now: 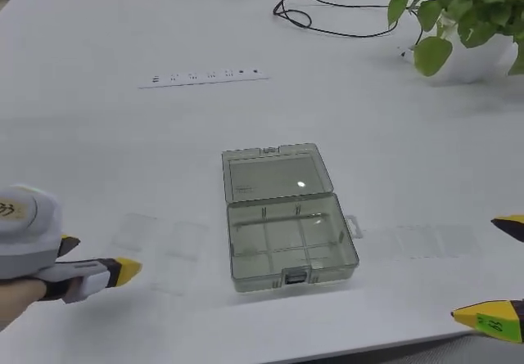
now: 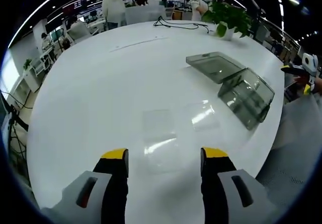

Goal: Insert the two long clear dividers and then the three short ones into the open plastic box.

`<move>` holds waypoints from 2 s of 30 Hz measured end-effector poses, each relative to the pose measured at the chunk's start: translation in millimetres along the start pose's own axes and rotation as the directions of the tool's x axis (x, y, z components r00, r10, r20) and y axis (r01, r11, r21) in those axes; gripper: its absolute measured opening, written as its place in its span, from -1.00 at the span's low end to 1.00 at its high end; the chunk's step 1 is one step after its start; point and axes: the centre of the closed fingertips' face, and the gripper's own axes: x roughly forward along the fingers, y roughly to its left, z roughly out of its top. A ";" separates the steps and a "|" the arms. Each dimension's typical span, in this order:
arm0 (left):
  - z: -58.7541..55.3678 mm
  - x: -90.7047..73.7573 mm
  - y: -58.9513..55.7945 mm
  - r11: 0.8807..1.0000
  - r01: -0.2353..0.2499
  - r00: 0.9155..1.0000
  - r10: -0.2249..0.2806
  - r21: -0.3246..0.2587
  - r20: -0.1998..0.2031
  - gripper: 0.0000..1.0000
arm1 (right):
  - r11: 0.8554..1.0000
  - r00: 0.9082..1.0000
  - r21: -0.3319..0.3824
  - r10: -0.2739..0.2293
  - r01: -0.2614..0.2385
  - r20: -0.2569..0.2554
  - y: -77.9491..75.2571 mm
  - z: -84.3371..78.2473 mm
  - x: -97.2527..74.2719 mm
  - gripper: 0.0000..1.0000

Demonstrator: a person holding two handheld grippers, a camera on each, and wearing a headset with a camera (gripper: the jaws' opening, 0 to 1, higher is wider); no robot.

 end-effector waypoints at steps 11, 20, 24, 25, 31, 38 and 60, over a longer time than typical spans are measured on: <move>-5.6 12.3 -1.2 1.000 -0.014 0.999 0.014 -0.004 -0.030 -0.10 | 1.000 1.000 0.011 -0.007 0.007 0.002 -2.9 -4.4 -3.9 1.00; -9.4 20.0 -2.7 0.999 -0.035 0.998 0.035 0.006 -0.057 -0.20 | 1.000 1.000 0.021 -0.013 0.012 0.004 -3.8 -6.7 -5.5 1.00; -10.5 22.1 -2.6 0.999 -0.043 0.997 0.043 0.003 -0.061 -0.22 | 1.000 1.000 0.022 -0.015 0.015 0.004 -4.9 -6.9 -6.1 1.00; -11.4 22.6 -2.7 0.999 -0.043 0.997 0.044 0.005 -0.065 -0.24 | 1.000 1.000 0.021 -0.015 0.015 0.005 -5.3 -6.8 -6.3 1.00; -10.3 24.1 -1.9 0.999 -0.047 0.997 0.046 -0.019 -0.057 -0.27 | 1.000 1.000 0.022 -0.021 0.020 0.006 -6.9 -7.5 -7.4 1.00; -11.8 24.5 2.6 0.996 -0.064 0.996 0.061 -0.056 -0.066 -0.35 | 1.000 1.000 0.024 -0.018 0.017 0.010 -4.4 -8.0 -5.7 1.00; -13.3 22.6 4.4 0.996 -0.061 0.997 0.057 -0.070 -0.052 -0.36 | 1.000 1.000 0.027 -0.007 0.007 0.009 4.4 -8.7 -0.3 1.00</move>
